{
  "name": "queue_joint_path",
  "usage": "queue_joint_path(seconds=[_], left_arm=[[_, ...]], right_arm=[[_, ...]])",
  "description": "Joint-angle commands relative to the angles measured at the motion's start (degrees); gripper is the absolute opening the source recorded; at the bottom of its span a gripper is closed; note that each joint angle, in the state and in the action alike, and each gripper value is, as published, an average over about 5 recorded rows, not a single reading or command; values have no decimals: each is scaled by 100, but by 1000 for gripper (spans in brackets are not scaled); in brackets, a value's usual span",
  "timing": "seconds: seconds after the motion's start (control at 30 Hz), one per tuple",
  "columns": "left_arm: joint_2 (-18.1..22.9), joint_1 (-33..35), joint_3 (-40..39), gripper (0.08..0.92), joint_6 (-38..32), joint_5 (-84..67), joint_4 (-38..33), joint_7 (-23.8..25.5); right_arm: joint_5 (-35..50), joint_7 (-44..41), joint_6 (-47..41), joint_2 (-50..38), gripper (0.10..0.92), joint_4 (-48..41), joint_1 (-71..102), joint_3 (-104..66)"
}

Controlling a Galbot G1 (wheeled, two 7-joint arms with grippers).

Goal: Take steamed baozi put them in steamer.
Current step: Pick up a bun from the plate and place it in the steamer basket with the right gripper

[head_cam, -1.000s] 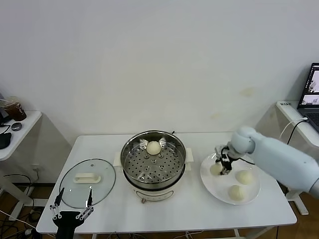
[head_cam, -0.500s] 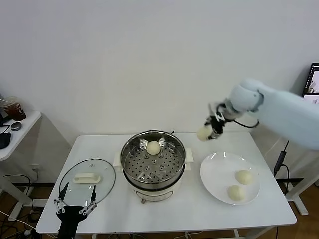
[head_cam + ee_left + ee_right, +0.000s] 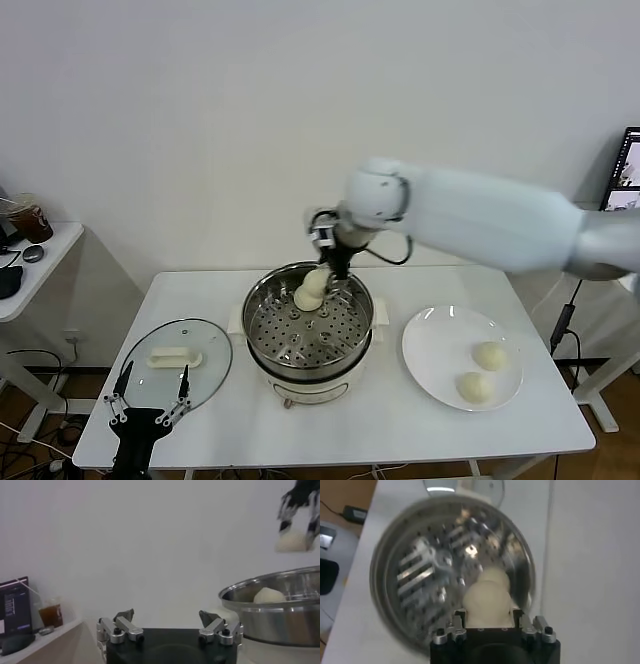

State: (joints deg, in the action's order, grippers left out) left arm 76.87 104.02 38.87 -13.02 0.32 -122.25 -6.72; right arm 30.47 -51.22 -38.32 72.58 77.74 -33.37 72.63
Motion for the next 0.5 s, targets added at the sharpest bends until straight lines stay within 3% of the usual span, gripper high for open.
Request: queue_joint_path(seconds=[0.03,0.5], left_arm=[[12,-29,3,823,-2,-3,5,1],[7,-98,26,823,-1,-54,59,-3]], right_arm=[[190,324,-333,1321,552,-775,584,177],[-246,379,-330,1522,551,-1389,986,81]])
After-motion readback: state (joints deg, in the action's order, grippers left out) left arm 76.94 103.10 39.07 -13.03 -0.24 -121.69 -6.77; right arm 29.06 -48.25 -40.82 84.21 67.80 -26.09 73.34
